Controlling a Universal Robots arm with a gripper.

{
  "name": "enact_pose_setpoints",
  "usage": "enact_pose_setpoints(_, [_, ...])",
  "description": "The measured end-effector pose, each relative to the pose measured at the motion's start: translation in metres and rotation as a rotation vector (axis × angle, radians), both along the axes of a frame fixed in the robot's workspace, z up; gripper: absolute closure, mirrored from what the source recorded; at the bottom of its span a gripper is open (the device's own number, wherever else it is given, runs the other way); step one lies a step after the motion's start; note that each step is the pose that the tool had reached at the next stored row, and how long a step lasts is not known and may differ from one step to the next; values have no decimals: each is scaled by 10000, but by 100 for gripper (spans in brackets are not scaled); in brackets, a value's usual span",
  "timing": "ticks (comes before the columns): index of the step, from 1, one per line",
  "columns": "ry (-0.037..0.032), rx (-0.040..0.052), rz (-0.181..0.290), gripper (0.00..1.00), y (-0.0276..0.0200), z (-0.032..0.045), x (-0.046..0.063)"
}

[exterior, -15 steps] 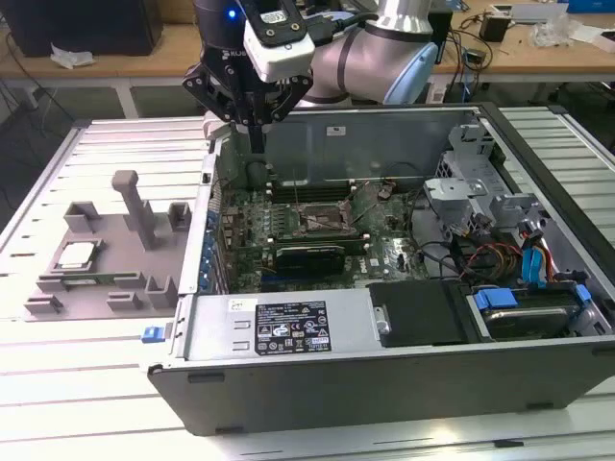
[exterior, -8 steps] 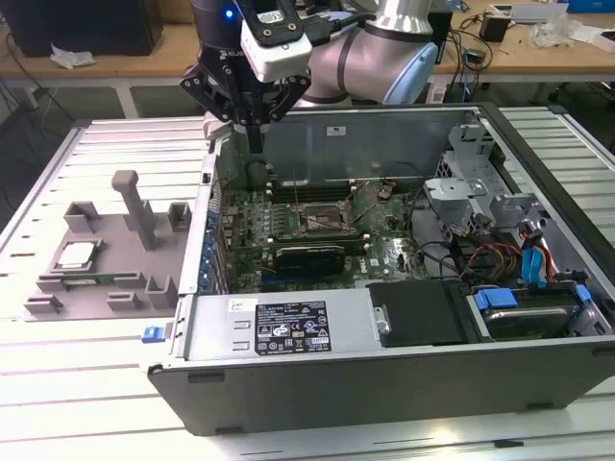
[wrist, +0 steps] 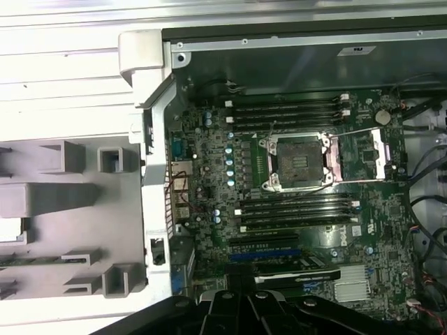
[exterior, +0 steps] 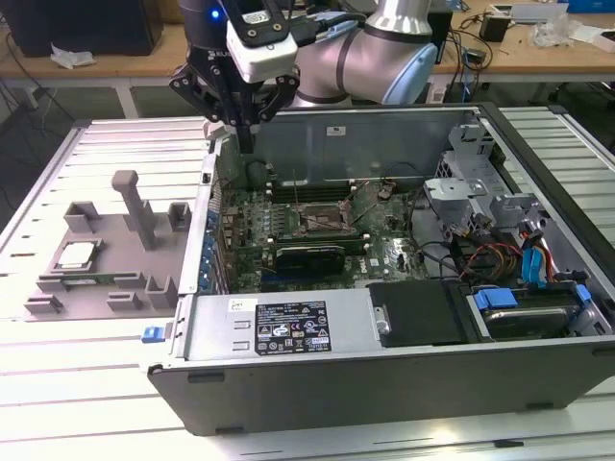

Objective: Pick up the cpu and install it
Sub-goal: 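Reach for the cpu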

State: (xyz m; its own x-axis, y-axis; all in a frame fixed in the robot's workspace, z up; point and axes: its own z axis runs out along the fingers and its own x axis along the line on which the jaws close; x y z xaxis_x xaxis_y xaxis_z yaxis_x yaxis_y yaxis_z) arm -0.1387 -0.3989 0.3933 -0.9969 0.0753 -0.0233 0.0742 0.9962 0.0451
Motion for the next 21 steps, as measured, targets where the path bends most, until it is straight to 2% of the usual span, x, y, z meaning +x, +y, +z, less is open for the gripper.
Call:
enact_pose_setpoints(5, [0, -1, -16, 89, 0, 0, -193])
enact_pose_setpoints(13, [-1, 0, -24, 89, 0, 0, -382])
enact_pose_setpoints(16, [-2, -1, -27, 89, 0, -1, -536])
enact_pose_setpoints(21, [-2, -1, -31, 89, 0, -3, -677])
